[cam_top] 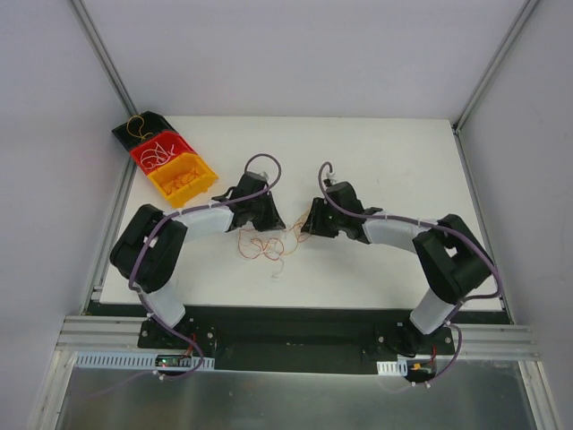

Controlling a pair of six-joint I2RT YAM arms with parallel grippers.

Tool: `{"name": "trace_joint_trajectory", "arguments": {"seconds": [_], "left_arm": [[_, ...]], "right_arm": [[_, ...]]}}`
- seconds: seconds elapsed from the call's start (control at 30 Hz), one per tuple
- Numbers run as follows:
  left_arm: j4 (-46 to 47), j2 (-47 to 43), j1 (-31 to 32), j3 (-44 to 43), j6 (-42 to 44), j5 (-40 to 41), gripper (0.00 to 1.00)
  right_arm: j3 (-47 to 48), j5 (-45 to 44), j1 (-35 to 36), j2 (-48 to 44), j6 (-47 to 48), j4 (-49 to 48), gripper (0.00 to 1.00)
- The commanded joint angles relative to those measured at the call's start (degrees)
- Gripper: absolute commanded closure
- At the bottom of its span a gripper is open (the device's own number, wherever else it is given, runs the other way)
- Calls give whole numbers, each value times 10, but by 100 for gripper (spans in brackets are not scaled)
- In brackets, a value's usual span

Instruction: Untangle the cables

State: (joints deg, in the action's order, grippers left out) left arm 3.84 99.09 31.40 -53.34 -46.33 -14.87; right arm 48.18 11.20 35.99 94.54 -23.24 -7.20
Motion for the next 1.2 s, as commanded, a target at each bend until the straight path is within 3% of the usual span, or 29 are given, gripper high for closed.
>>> {"name": "trace_joint_trajectory", "arguments": {"seconds": [0.0,0.17,0.27,0.4,0.57,0.7,0.73,0.97,1.17], "left_arm": [[-4,-83,26,-12,76,34,100],[-36,-190,47,-45,145,-25,100],[-102,-267,50,-131,203,-63,100],[-210,-299,50,-340,264,-86,100],[-277,-227,49,-667,309,-104,100],[-281,-157,49,-895,342,-26,100],[-278,-144,49,-918,354,-1,100],[-241,-153,45,-877,399,103,100],[-241,-228,43,-677,403,140,100]], "right_arm": [[54,-71,12,41,-30,1,61],[101,-152,14,88,-65,53,77],[96,-209,12,84,-79,69,77],[108,-224,-7,93,-102,106,78],[130,-237,-42,106,-136,156,78],[125,-232,-100,91,-166,182,78],[125,-225,-120,87,-166,187,78],[128,-203,-225,65,-142,220,77],[80,-85,-236,0,-26,134,73]]}}
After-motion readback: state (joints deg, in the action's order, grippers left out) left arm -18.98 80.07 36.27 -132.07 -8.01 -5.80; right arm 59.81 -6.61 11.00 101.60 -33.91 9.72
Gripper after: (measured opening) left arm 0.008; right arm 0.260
